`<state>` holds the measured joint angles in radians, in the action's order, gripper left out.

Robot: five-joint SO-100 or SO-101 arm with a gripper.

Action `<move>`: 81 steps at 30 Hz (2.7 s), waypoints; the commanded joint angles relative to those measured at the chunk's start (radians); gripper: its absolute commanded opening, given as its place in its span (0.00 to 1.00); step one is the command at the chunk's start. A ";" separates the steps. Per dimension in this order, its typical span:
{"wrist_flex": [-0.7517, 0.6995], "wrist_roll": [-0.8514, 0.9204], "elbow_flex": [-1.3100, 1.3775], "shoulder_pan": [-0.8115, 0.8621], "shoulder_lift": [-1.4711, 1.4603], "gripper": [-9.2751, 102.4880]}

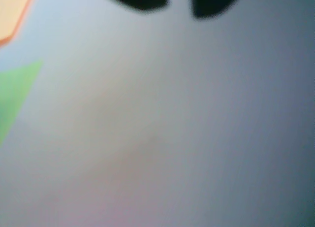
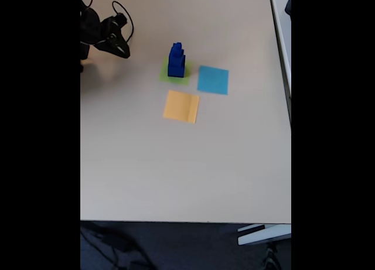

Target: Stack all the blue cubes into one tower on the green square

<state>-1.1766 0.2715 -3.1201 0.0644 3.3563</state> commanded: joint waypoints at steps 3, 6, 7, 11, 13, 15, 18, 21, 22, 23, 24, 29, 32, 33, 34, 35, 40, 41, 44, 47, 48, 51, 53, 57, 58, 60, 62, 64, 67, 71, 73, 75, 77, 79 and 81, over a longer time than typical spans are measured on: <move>-0.017 -0.023 -0.014 0.000 0.023 0.08; -0.017 -0.081 -0.014 0.006 0.023 0.08; -0.018 -0.109 -0.012 0.011 0.023 0.08; -0.034 -0.161 -0.009 0.014 0.023 0.08; -0.038 -0.167 -0.006 0.015 0.023 0.08; -0.038 -0.160 -0.005 0.015 0.023 0.08; -0.038 -0.153 -0.002 0.012 0.025 0.08; -0.038 -0.156 -0.002 0.015 0.025 0.08; -0.038 -0.161 -0.002 0.018 0.025 0.08; -0.040 -0.164 0.002 0.020 0.025 0.08; -0.043 -0.166 0.005 0.020 0.025 0.08; -0.043 -0.166 0.005 0.020 0.025 0.08; -0.043 -0.166 0.005 0.020 0.025 0.08; -0.043 -0.166 0.005 0.020 0.025 0.08; -0.043 -0.166 0.005 0.020 0.025 0.08; -0.043 -0.166 0.005 0.020 0.025 0.08; -0.043 -0.166 0.005 0.020 0.025 0.08; -0.043 -0.166 0.005 0.020 0.025 0.08; -0.043 -0.166 0.005 0.020 0.025 0.08; -0.043 -0.166 0.005 0.020 0.025 0.08; -0.043 -0.166 0.005 0.020 0.025 0.08; -0.043 -0.166 0.005 0.020 0.025 0.08; -0.043 -0.166 0.005 0.020 0.025 0.08; -0.044 -0.166 0.006 0.020 0.025 0.08; -0.044 -0.166 0.006 0.020 0.025 0.08; -0.044 -0.166 0.006 0.020 0.025 0.08; -0.044 -0.166 0.006 0.020 0.025 0.08; -0.044 -0.166 0.006 0.020 0.025 0.08; -0.044 -0.166 0.006 0.020 0.025 0.08; -0.044 -0.166 0.006 0.020 0.025 0.08; -0.044 -0.166 0.006 0.020 0.025 0.08; -0.044 -0.166 0.006 0.020 0.025 0.08; -0.044 -0.166 0.006 0.020 0.025 0.08; -0.044 -0.166 0.006 0.020 0.025 0.08; -0.044 -0.166 0.006 0.020 0.025 0.08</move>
<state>-1.2118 0.1150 -3.1370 0.0767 3.3563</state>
